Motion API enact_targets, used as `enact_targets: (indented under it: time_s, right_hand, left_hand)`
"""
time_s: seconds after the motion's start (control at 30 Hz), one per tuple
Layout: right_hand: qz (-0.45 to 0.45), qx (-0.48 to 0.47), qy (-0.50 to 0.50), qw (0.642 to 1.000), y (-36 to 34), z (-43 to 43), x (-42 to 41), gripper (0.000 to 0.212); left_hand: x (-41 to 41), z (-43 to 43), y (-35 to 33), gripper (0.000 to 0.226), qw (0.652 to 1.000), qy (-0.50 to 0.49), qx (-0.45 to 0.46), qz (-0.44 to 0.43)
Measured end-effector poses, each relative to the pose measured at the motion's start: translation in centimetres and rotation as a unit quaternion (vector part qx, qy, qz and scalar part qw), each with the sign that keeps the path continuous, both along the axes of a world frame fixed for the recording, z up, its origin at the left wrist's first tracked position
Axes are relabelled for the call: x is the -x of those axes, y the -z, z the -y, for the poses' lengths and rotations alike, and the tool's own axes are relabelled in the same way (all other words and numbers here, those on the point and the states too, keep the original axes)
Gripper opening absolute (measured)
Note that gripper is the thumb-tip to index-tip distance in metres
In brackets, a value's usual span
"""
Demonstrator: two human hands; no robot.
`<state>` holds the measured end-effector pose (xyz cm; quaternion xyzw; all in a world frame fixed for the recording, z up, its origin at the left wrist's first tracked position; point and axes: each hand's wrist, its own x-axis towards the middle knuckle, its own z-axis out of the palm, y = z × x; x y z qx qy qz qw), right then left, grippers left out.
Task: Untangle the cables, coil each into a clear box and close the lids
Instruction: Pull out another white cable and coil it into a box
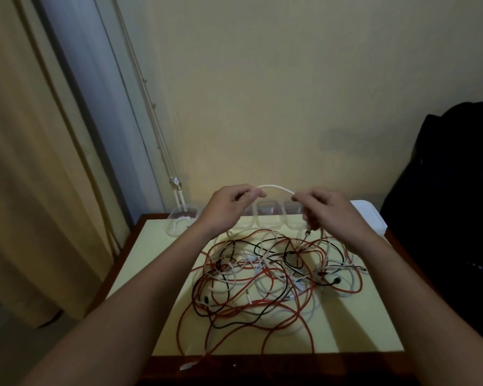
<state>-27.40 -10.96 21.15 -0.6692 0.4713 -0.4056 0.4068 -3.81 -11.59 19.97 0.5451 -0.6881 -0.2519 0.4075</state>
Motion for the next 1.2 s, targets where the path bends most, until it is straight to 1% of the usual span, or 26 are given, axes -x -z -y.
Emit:
enact_targets:
  time_s: [0.1,0.17,0.27,0.33,0.4,0.5,0.57,0.67,0.77,0.8,0.87,0.9,0.97,1.03,1.13,1.2]
  right_hand:
    - [-0.032,0.045,-0.035,0.998,-0.2,-0.5,-1.9,0.025]
    - [-0.026,0.065,-0.032,0.997,0.1,-0.4,-2.5,0.027]
    - [0.057,0.035,0.029,0.997,0.2,0.0,-1.8,0.03]
    - [0.12,0.009,0.072,0.99,0.4,0.5,-0.6,0.031]
    - [0.132,-0.004,0.093,0.987,0.8,0.9,0.5,0.031]
    - [0.087,-0.031,0.088,0.992,1.5,1.0,0.8,0.027]
    - [0.035,-0.027,0.067,0.997,1.6,0.6,0.0,0.026]
    - [-0.057,0.018,0.028,0.998,1.5,0.0,-2.2,0.022]
    - [-0.134,0.082,-0.044,0.987,1.6,-0.8,-5.1,0.025]
    - [-0.134,0.105,-0.059,0.984,1.7,-1.0,-5.9,0.025]
    - [-0.105,0.13,-0.051,0.985,1.9,-1.1,-6.6,0.026]
    - [-0.082,0.118,-0.033,0.989,1.8,-1.1,-6.4,0.028]
    - [-0.023,0.06,0.025,0.998,2.2,-0.8,-5.5,0.031]
    - [0.025,0.016,0.077,0.997,2.8,-0.2,-4.1,0.033]
    - [0.009,0.01,0.104,0.994,3.1,0.3,-2.5,0.031]
    - [-0.004,0.024,0.085,0.996,2.9,0.0,-2.3,0.025]
  left_hand:
    - [1.3,-0.3,-1.0,0.024,0.999,0.038,0.018,0.027]
    - [1.5,-0.5,-1.3,0.024,0.998,0.046,0.033,0.027]
    - [0.0,-0.7,-1.1,0.027,1.0,0.015,0.014,-0.006]
    - [-1.7,-0.9,-0.7,0.029,1.0,-0.02,-0.005,-0.02]
    - [-3.1,-1.3,-0.2,0.029,0.998,-0.046,-0.018,-0.024]
    - [-4.2,-1.7,0.3,0.028,0.996,-0.06,-0.04,-0.046]
    - [-3.9,-2.1,0.1,0.027,0.997,-0.052,-0.042,-0.047]
    - [-2.6,-2.0,-0.3,0.025,0.998,-0.018,-0.046,-0.03]
    - [-1.1,-2.2,-0.7,0.022,0.999,0.018,-0.047,-0.017]
    - [-0.7,-2.2,-0.7,0.023,0.998,0.025,-0.048,-0.023]
    - [-0.3,-2.6,-0.9,0.027,0.996,0.024,-0.057,-0.057]
    - [-0.3,-2.9,-1.0,0.029,0.994,0.012,-0.067,-0.082]
    - [-1.1,-3.2,-1.0,0.032,0.987,-0.019,-0.087,-0.134]
    - [-2.5,-3.4,-0.7,0.032,0.981,-0.036,-0.1,-0.162]
    - [-3.7,-3.9,-0.3,0.032,0.976,-0.04,-0.116,-0.179]
    - [-3.5,-4.2,-0.2,0.033,0.974,-0.032,-0.121,-0.19]
